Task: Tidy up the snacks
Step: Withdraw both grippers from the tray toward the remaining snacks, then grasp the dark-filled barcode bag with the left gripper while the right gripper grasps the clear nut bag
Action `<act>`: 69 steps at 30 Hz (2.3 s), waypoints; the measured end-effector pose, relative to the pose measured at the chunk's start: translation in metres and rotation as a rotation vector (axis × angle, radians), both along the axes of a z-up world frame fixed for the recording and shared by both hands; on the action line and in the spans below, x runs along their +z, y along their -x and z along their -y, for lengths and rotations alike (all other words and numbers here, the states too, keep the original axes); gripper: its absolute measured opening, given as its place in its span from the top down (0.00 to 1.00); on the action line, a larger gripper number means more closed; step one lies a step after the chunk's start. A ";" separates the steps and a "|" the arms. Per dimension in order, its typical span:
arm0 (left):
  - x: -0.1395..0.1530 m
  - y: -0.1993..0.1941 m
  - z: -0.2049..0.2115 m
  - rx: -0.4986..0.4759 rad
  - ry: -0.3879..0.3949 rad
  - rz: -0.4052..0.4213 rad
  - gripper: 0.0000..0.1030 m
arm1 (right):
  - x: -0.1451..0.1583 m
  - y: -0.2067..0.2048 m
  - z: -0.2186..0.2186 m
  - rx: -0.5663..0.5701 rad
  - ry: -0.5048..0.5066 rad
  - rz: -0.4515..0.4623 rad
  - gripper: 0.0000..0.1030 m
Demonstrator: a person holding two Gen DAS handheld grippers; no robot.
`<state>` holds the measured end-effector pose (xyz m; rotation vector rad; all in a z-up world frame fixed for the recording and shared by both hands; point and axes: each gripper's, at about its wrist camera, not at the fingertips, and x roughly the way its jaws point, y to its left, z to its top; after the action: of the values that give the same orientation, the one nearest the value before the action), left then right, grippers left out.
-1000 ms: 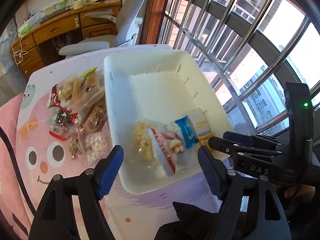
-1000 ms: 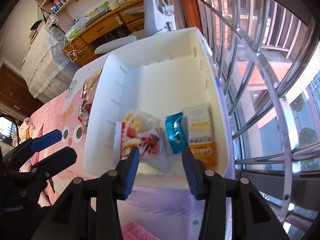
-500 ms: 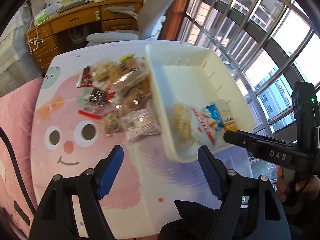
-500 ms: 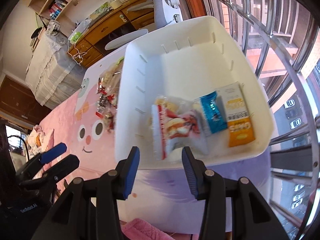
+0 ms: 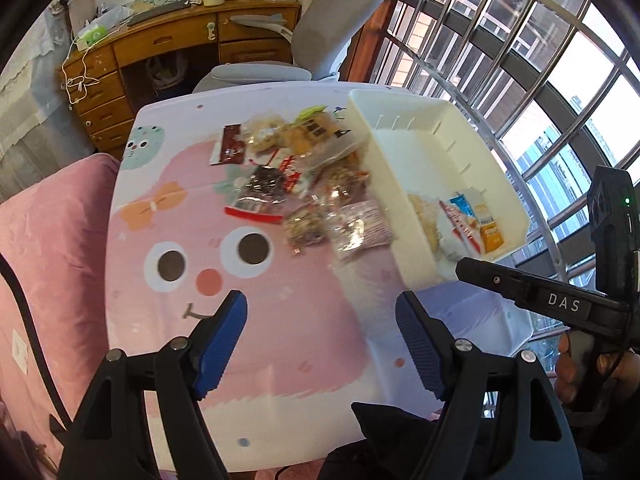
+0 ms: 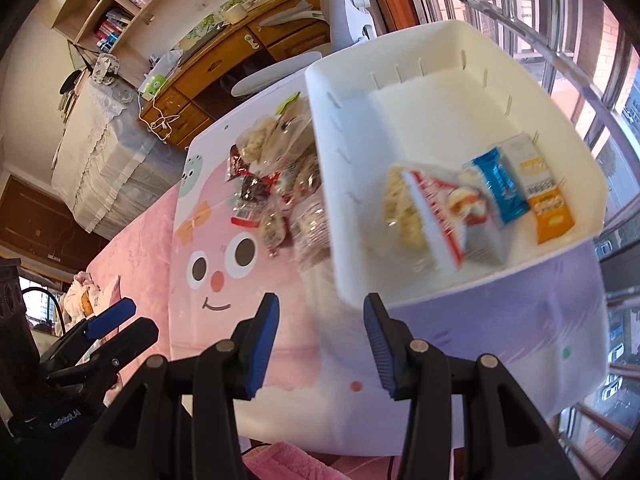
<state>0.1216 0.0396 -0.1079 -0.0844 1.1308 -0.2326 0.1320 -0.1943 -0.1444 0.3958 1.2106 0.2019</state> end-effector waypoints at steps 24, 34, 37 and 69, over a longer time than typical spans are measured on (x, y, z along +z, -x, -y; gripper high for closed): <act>-0.028 -0.038 -0.098 -0.052 0.037 -0.027 0.27 | -0.020 0.008 -0.102 -0.119 0.017 -0.052 0.57; -0.040 -0.074 -0.098 -0.053 0.035 -0.042 0.27 | -0.042 -0.018 -0.115 -0.163 -0.021 -0.072 0.57; -0.045 -0.087 -0.095 -0.058 0.020 -0.050 0.27 | -0.052 -0.029 -0.114 -0.194 -0.028 -0.086 0.57; -0.155 -0.225 -0.034 -0.089 0.013 -0.221 0.27 | -0.125 -0.112 -0.109 -0.386 -0.049 -0.192 0.57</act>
<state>0.3467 0.0739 -0.2628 -0.0730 1.3543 -0.3158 0.2443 -0.0850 -0.2695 0.6940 1.2933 -0.1423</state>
